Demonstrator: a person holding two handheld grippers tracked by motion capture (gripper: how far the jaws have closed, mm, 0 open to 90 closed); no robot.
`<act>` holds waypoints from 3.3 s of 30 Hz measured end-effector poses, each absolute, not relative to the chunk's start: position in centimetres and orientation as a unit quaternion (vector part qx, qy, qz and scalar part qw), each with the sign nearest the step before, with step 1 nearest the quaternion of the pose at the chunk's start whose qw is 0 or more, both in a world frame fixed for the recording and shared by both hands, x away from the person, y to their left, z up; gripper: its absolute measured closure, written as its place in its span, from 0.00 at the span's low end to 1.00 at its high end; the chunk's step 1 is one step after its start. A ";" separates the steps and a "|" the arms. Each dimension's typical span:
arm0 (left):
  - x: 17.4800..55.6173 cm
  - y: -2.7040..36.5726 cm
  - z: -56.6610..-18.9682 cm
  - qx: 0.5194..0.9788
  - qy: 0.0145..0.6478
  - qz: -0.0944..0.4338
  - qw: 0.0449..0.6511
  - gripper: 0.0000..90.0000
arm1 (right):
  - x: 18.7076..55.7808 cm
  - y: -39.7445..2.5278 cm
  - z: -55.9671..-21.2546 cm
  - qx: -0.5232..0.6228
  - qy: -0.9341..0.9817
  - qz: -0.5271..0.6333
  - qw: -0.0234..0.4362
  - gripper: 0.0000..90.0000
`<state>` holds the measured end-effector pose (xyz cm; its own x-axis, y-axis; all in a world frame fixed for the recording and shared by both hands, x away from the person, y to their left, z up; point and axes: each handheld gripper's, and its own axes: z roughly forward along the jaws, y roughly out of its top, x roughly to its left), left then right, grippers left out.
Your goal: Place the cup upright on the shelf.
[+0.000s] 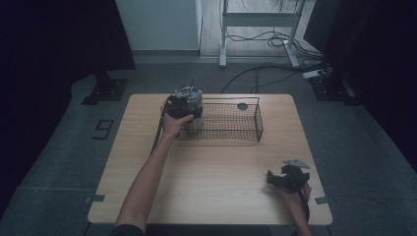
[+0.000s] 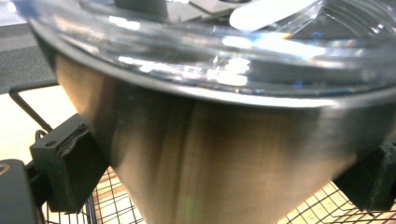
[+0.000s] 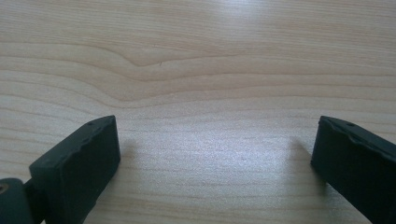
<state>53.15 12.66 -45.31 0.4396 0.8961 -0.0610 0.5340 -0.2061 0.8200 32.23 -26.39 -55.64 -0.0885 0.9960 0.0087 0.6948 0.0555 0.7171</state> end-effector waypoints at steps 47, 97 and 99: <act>51.4 12.1 -46.6 0.738 0.468 0.244 0.421 0.00 | 32.2 -26.4 -55.6 0.623 0.679 0.290 0.260 0.01; 36.7 16.7 -44.7 0.764 0.405 0.223 0.450 0.00 | 32.2 -26.4 -55.6 0.623 0.678 0.289 0.260 0.01; 35.8 17.2 -45.2 0.763 0.408 0.217 0.452 0.00 | 32.2 -26.4 -55.6 0.623 0.678 0.289 0.260 0.01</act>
<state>35.79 17.22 -45.16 0.5729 0.8188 -0.0374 0.4253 -0.2580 0.8675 32.20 -26.36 -55.62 -0.0874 0.9961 0.0078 0.6949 0.0554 0.7169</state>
